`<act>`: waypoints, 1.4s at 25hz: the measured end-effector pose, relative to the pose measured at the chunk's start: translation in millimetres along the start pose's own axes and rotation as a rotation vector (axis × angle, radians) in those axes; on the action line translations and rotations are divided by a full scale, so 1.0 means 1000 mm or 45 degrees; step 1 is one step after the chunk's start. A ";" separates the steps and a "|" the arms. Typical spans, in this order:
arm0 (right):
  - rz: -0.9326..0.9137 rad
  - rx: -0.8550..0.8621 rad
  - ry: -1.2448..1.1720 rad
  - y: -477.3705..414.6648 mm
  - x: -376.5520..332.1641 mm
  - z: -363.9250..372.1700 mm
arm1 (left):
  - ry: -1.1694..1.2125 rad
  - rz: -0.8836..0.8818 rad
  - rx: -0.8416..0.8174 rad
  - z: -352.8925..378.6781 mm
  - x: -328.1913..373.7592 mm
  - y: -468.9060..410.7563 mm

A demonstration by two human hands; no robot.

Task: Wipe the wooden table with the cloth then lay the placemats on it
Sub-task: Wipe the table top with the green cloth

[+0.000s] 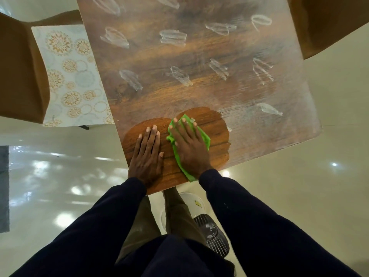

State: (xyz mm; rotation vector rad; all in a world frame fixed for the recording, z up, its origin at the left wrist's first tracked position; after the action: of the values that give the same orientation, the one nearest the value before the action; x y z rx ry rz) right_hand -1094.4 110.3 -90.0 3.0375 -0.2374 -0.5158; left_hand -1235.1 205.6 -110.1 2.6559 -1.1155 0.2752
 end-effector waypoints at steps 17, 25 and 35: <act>-0.357 -0.085 0.008 0.069 0.014 -0.002 | 0.046 0.003 0.033 0.001 -0.002 0.000; 0.384 0.225 0.034 0.000 0.068 -0.025 | 0.070 0.002 0.025 0.001 -0.006 0.000; 0.298 0.198 0.011 0.084 0.097 -0.037 | 0.118 -0.005 0.036 -0.001 -0.004 0.000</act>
State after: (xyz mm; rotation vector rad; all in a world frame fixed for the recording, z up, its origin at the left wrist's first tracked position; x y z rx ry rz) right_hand -1003.8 13.0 -80.6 3.0979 -0.6522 -0.4871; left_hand -1238.3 208.6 -109.8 2.6401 -1.0849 0.4115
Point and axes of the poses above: each hand's wrist, its own y-axis away from the middle knuckle, its own z-axis out of the palm, x = y × z, the point moved 5 cm from there along -y, towards the middle knuckle, and after that the axes turned 15 degrees about -z, right-handed, at the moved point
